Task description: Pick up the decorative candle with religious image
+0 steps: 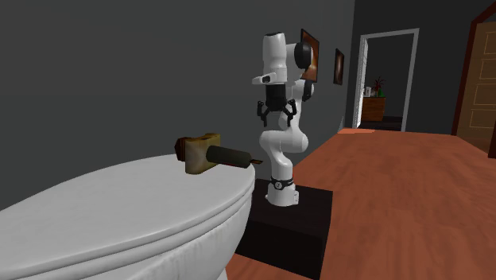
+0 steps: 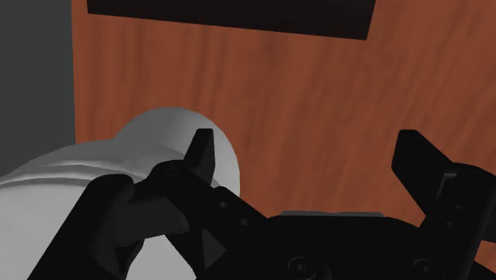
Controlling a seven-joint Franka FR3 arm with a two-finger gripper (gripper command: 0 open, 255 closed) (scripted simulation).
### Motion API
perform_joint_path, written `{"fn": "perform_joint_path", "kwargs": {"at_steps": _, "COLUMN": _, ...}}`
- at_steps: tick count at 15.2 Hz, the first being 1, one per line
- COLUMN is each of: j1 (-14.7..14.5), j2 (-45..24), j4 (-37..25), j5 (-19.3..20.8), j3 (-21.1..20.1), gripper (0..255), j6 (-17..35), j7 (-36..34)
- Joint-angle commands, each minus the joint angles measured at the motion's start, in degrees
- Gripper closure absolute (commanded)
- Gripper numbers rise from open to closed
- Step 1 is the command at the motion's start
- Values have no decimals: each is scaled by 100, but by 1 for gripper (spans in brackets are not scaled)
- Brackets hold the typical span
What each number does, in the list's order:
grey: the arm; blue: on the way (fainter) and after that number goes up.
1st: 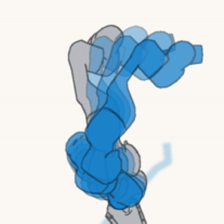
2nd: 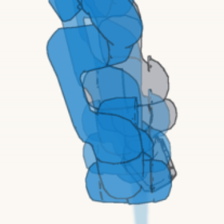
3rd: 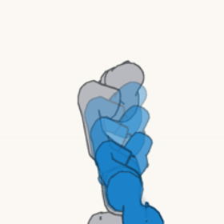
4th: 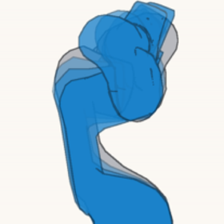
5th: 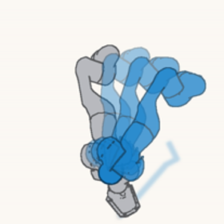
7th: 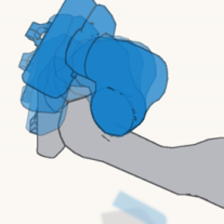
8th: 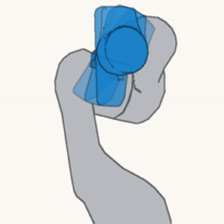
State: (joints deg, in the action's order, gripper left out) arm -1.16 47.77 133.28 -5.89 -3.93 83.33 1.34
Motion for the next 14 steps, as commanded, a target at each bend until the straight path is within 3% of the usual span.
{"fn": "perform_joint_path", "kwargs": {"at_steps": 1, "j1": 0, "j2": 0, "j4": 0, "j5": 0, "j3": 0, "gripper": 0, "j6": 0, "j7": 0}}
{"fn": "perform_joint_path", "kwargs": {"at_steps": 14, "j1": 366, "j2": -2519, "j4": -1860, "j5": 495, "j3": 494, "gripper": 0, "j6": 839, "j7": 509}}
